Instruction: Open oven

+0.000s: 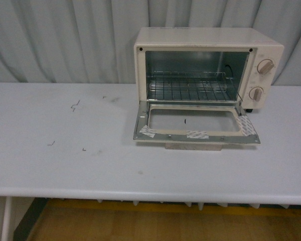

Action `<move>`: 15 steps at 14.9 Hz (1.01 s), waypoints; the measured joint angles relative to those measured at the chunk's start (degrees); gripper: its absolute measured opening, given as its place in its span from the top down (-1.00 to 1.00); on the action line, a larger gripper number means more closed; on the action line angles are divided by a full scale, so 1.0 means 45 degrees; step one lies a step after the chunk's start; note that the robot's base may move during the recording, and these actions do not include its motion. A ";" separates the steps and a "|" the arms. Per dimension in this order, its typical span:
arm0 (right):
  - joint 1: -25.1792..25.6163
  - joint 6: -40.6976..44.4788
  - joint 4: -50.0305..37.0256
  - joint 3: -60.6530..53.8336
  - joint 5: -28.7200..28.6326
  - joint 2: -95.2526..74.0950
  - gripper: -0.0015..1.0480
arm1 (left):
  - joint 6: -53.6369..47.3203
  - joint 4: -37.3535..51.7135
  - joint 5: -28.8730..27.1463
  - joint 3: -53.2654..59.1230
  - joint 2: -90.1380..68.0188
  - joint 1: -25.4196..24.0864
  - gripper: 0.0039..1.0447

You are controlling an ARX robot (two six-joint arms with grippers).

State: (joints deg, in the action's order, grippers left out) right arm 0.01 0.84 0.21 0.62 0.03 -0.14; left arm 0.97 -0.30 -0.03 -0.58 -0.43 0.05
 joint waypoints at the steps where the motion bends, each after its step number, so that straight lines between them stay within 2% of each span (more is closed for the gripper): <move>1: 0.0000 0.0000 0.0019 0.0000 0.0000 -0.0005 -0.87 | 0.0005 -0.0005 0.0005 0.0000 0.0000 0.0000 -0.88; 15: 0.0000 0.0000 -0.0005 0.0000 0.0000 0.0000 -0.87 | 0.0000 0.0024 0.0005 0.0000 0.0000 0.0000 -0.88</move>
State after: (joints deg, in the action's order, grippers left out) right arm 0.01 0.84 0.19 0.62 0.03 -0.14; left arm 0.97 -0.19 -0.01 -0.58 -0.43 0.05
